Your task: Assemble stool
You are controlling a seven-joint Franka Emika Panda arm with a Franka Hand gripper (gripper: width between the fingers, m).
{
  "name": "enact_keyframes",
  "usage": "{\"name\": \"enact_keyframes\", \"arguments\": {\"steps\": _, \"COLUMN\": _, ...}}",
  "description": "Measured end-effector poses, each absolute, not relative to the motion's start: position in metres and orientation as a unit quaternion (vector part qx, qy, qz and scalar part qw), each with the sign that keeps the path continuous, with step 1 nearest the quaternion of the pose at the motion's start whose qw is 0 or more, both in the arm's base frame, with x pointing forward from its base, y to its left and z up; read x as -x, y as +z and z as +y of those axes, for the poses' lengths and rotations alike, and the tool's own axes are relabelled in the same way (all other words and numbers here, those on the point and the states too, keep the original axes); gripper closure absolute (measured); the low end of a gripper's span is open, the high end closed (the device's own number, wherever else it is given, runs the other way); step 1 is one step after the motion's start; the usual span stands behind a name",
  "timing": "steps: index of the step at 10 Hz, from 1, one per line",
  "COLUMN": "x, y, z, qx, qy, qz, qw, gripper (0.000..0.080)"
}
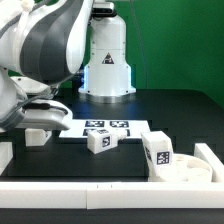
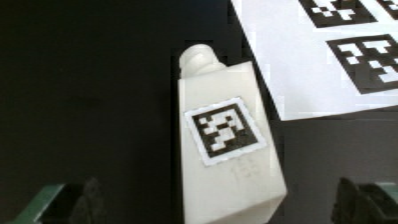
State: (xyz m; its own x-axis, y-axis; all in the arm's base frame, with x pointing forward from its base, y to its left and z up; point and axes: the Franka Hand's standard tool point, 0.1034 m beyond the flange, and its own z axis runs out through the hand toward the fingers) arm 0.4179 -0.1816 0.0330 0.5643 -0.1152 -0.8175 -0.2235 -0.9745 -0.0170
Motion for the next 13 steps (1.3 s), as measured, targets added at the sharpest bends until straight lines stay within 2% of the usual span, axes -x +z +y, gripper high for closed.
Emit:
{"name": "enact_keyframes", "arguments": {"steps": 1, "x": -0.411, "y": 0.031, "z": -0.176, "qx": 0.871, "qy": 0.472, "qz": 0.122, "qw": 0.051, "gripper": 0.0151}}
{"name": "enact_keyframes", "arguments": {"steps": 2, "x": -0.408, "y": 0.021, "z": -0.151, "qx": 0.863, "qy": 0.486, "qz": 0.130, "qw": 0.043, "gripper": 0.0151}}
{"name": "enact_keyframes", "arguments": {"steps": 4, "x": -0.403, "y": 0.014, "z": -0.146, "qx": 0.860, "qy": 0.488, "qz": 0.136, "qw": 0.057, "gripper": 0.0151}}
{"name": "enact_keyframes", "arguments": {"steps": 8, "x": -0.403, "y": 0.012, "z": -0.147, "qx": 0.863, "qy": 0.484, "qz": 0.135, "qw": 0.055, "gripper": 0.0171}}
{"name": "enact_keyframes", "arguments": {"steps": 9, "x": -0.403, "y": 0.012, "z": -0.147, "qx": 0.863, "qy": 0.484, "qz": 0.135, "qw": 0.055, "gripper": 0.0298}}
{"name": "enact_keyframes", "arguments": {"steps": 10, "x": -0.403, "y": 0.012, "z": -0.147, "qx": 0.863, "qy": 0.484, "qz": 0.135, "qw": 0.055, "gripper": 0.0298}}
{"name": "enact_keyframes", "arguments": {"steps": 11, "x": -0.403, "y": 0.012, "z": -0.147, "qx": 0.863, "qy": 0.484, "qz": 0.135, "qw": 0.055, "gripper": 0.0499}}
{"name": "enact_keyframes", "arguments": {"steps": 12, "x": -0.403, "y": 0.012, "z": -0.147, "qx": 0.863, "qy": 0.484, "qz": 0.135, "qw": 0.055, "gripper": 0.0634}}
{"name": "enact_keyframes", "arguments": {"steps": 13, "x": -0.403, "y": 0.012, "z": -0.147, "qx": 0.863, "qy": 0.484, "qz": 0.135, "qw": 0.055, "gripper": 0.0634}}
